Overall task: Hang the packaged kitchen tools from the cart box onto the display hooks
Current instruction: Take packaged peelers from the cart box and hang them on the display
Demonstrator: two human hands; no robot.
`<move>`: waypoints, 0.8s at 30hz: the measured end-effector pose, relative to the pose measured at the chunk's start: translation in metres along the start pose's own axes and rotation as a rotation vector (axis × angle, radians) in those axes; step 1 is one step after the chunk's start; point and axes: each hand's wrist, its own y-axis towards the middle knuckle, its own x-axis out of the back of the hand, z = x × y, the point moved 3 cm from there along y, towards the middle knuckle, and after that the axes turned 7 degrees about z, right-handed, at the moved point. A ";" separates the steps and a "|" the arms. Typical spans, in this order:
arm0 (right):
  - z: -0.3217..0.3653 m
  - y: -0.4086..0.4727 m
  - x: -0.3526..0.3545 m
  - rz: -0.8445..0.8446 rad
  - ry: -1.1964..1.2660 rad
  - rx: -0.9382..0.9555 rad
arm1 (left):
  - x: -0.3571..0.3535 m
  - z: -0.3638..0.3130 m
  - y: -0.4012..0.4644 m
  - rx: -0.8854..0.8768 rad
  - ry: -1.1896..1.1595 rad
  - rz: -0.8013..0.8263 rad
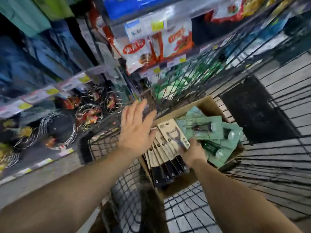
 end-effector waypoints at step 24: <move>0.001 0.020 -0.031 0.083 0.279 0.106 | -0.097 -0.006 -0.055 1.074 -1.239 0.274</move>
